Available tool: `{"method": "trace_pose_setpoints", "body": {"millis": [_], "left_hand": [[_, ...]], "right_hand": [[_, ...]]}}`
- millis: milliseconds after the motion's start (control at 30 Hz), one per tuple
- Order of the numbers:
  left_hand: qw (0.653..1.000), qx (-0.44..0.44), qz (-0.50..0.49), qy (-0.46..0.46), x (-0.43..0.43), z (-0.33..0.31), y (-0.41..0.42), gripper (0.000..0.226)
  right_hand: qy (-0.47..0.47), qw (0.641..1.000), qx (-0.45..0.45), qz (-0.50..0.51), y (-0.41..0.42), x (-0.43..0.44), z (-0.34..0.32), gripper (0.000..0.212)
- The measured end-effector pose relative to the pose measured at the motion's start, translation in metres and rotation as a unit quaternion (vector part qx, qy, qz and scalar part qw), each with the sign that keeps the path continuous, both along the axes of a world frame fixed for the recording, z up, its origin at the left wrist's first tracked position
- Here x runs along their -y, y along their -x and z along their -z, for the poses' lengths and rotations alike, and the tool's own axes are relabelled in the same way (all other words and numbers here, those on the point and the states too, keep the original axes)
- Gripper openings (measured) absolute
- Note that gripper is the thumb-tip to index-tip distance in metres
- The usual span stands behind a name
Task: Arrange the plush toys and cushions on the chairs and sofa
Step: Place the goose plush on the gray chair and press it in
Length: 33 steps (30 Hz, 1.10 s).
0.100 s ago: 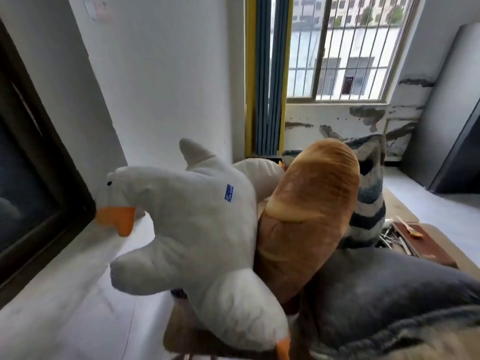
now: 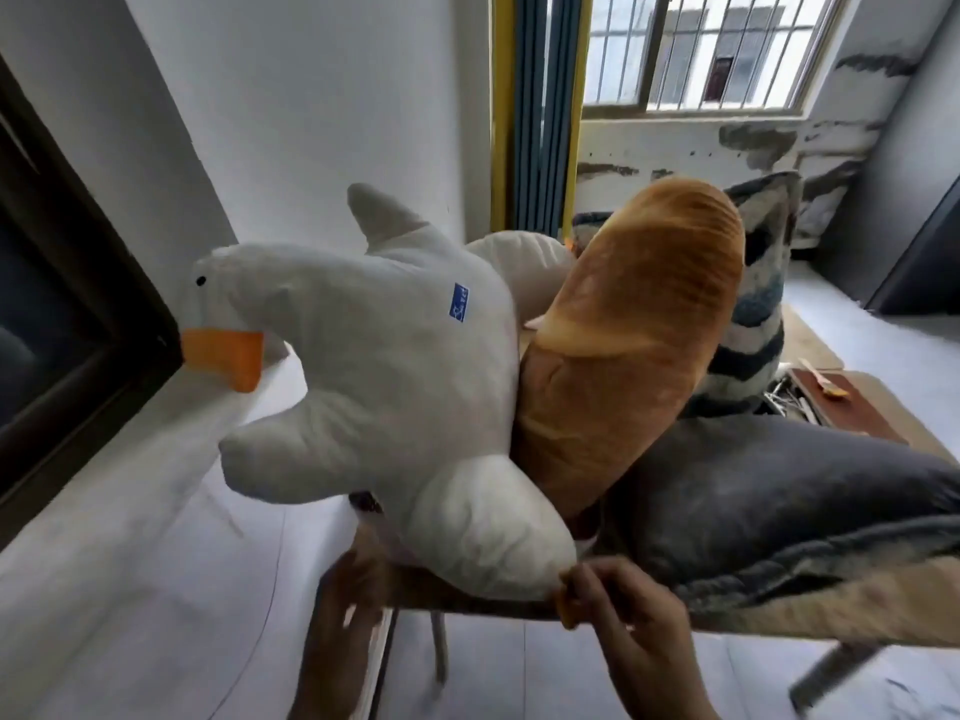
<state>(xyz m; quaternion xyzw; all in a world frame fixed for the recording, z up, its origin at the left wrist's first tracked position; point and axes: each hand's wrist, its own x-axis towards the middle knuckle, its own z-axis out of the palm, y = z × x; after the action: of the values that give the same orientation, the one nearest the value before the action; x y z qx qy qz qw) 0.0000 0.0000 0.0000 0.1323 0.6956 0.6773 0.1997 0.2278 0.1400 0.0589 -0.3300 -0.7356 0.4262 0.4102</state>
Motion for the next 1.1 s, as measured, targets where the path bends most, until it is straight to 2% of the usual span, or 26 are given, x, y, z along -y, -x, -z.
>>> {"method": "trace_pose_setpoints", "body": {"millis": [33, 67, 133, 200, 267, 300, 333, 400, 433, 500, 567, 600, 700, 767, 900, 1000, 1100], "left_hand": [[1.0, 0.001, 0.007, 0.022, 0.0, -0.014, 0.008, 0.041], [1.0, 0.008, 0.007, -0.005, -0.006, -0.024, 0.014, 0.042], [1.0, 0.002, 0.018, -0.025, -0.02, -0.04, 0.028, 0.064], [0.998, -0.022, 0.05, -0.044, -0.03, -0.056, 0.035, 0.087], [0.997, -0.045, 0.061, -0.024, -0.043, -0.072, 0.044, 0.095], [0.996, -0.041, 0.074, -0.021, -0.05, -0.077, 0.045, 0.088], [0.994, -0.041, 0.097, -0.022, -0.058, -0.084, 0.044, 0.071], [0.986, -0.044, 0.146, -0.071, -0.073, -0.097, 0.032, 0.013], [0.985, -0.046, 0.148, -0.08, -0.078, -0.105, 0.026, 0.014], [0.985, -0.044, 0.122, -0.11, -0.083, -0.115, 0.028, 0.022], [0.985, 0.003, 0.062, -0.162, -0.083, -0.127, 0.037, 0.033], [0.983, -0.006, 0.052, -0.176, -0.081, -0.133, 0.04, 0.042], [0.972, -0.032, 0.034, -0.231, -0.074, -0.168, 0.044, 0.063], [0.958, -0.059, 0.047, -0.277, -0.071, -0.193, 0.045, 0.068], [0.922, -0.069, 0.131, -0.358, -0.069, -0.231, 0.036, 0.078], [0.881, -0.054, 0.244, -0.402, -0.086, -0.248, 0.009, 0.08], [0.849, -0.061, 0.321, -0.415, -0.112, -0.251, -0.041, 0.074]], "right_hand": [[-0.002, 1.0, 0.008, -0.016, 0.017, -0.009, -0.016, 0.019], [-0.025, 0.999, 0.031, -0.013, 0.026, -0.018, -0.021, 0.015], [-0.059, 0.995, 0.077, -0.015, 0.049, -0.035, -0.025, 0.016], [-0.029, 0.994, 0.103, -0.028, 0.067, -0.045, -0.025, 0.03], [-0.006, 0.989, 0.138, -0.047, 0.088, -0.055, -0.024, 0.048], [-0.002, 0.983, 0.174, -0.056, 0.098, -0.059, -0.021, 0.058], [-0.005, 0.975, 0.211, -0.066, 0.106, -0.061, -0.017, 0.068], [-0.033, 0.958, 0.271, -0.087, 0.116, -0.058, -0.013, 0.082], [-0.035, 0.955, 0.279, -0.095, 0.119, -0.055, -0.012, 0.084], [-0.016, 0.962, 0.247, -0.113, 0.124, -0.051, -0.015, 0.082], [0.031, 0.974, 0.17, -0.148, 0.129, -0.05, -0.027, 0.072], [0.042, 0.976, 0.136, -0.162, 0.13, -0.048, -0.037, 0.069], [0.018, 0.982, 0.087, -0.166, 0.133, -0.042, -0.078, 0.065], [-0.014, 0.988, 0.057, -0.14, 0.13, -0.037, -0.107, 0.067], [-0.084, 0.994, 0.006, -0.076, 0.102, -0.027, -0.159, 0.072], [-0.114, 0.993, 0.027, -0.033, 0.058, -0.018, -0.178, 0.078], [-0.13, 0.988, 0.043, 0.068, -0.002, -0.005, -0.18, 0.079]]}}
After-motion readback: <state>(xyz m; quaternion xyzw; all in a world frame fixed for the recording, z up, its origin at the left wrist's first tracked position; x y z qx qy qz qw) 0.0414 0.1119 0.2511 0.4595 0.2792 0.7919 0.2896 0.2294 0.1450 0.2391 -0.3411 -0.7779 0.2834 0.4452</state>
